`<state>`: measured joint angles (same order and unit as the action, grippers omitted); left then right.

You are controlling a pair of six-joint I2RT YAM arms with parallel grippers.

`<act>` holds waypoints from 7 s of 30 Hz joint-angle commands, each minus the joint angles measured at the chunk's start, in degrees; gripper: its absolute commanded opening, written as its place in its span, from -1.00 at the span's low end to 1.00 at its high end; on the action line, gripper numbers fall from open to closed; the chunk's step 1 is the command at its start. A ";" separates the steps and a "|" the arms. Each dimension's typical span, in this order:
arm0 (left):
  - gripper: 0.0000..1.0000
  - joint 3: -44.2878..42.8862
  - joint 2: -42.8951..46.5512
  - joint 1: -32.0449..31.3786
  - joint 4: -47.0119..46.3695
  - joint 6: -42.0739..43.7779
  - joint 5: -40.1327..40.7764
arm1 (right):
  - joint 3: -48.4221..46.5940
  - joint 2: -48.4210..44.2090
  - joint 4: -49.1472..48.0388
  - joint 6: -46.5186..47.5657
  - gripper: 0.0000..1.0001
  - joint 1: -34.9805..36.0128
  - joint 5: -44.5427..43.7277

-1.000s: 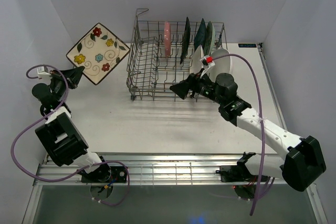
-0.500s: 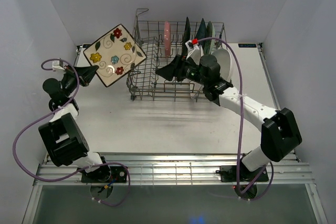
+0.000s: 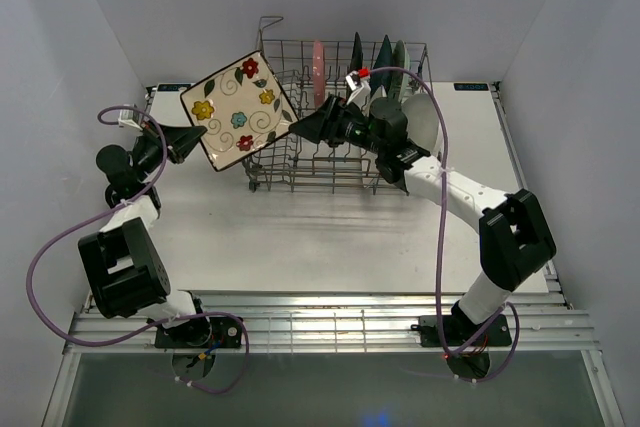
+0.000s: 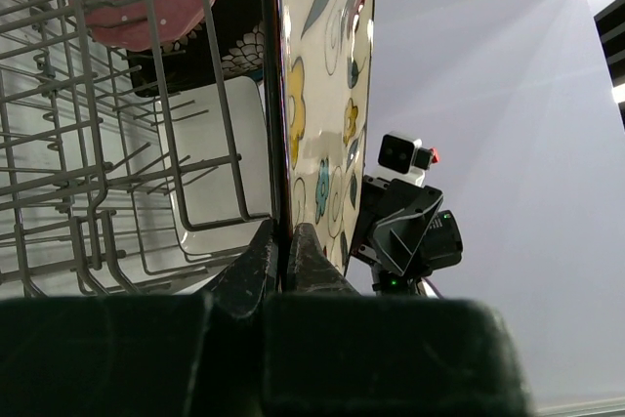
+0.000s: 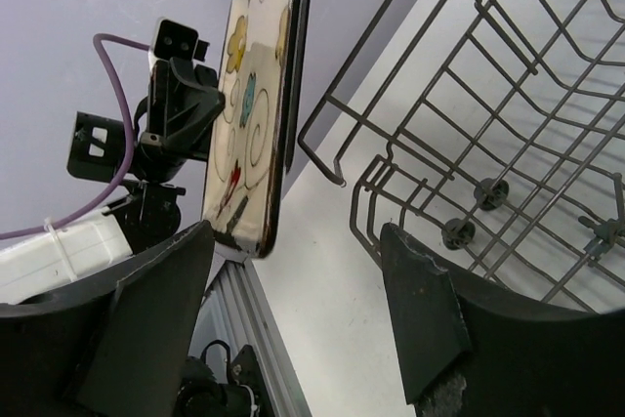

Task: Load the plates into the dish rack
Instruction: Insert the plate into the dish rack.

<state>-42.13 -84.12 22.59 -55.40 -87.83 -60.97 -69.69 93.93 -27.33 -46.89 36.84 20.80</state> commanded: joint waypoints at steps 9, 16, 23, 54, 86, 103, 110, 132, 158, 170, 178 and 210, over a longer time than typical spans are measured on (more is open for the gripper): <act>-1.00 0.03 4.93 -1.85 -5.60 -0.41 3.49 | -6.86 4.33 -5.80 -4.34 0.32 0.16 0.21; -1.00 0.29 4.93 -2.20 -5.51 -0.06 3.75 | -8.88 7.41 -8.00 -6.45 0.11 0.25 1.26; -1.00 0.47 5.19 -2.29 -5.51 0.21 3.93 | -9.06 7.94 -7.39 -6.37 -0.22 0.34 0.47; 0.45 -0.23 6.16 -2.29 -5.42 1.61 3.14 | -8.53 3.54 -9.23 -6.81 -0.84 0.60 -2.16; 0.96 -1.55 7.56 -1.32 6.79 15.23 8.06 | -0.72 -13.50 -7.21 0.31 -0.84 0.51 -6.38; 0.96 -1.38 8.44 0.79 9.69 19.72 11.66 | -0.63 -24.23 7.64 14.90 -0.84 0.51 -26.76; 0.96 -1.46 8.35 0.70 9.69 19.98 11.75 | 0.08 -28.01 9.84 19.56 -0.84 0.51 -37.40; 0.96 -1.55 7.92 0.79 9.69 20.24 11.49 | -0.09 -27.22 7.11 29.22 -0.84 0.60 -53.39; 0.96 -1.55 7.92 0.79 9.69 20.51 11.75 | -11.69 -12.55 12.74 46.80 -0.84 10.00 -73.18; 0.96 -1.38 7.92 0.79 9.69 20.51 11.84 | -14.24 -7.36 12.13 50.41 -0.85 11.24 -75.99; 0.96 -1.55 7.65 0.79 9.69 20.51 11.75 | -14.86 -4.90 13.35 48.65 -0.85 11.24 -75.55; 0.96 -1.55 8.26 0.79 9.69 20.60 10.96 | -7.04 -2.09 13.36 37.93 -0.85 11.06 -73.44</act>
<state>-42.06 -77.82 23.18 -45.36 -68.07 -49.95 -74.46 94.15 -3.31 -6.70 47.86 -50.24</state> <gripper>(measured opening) 0.979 0.114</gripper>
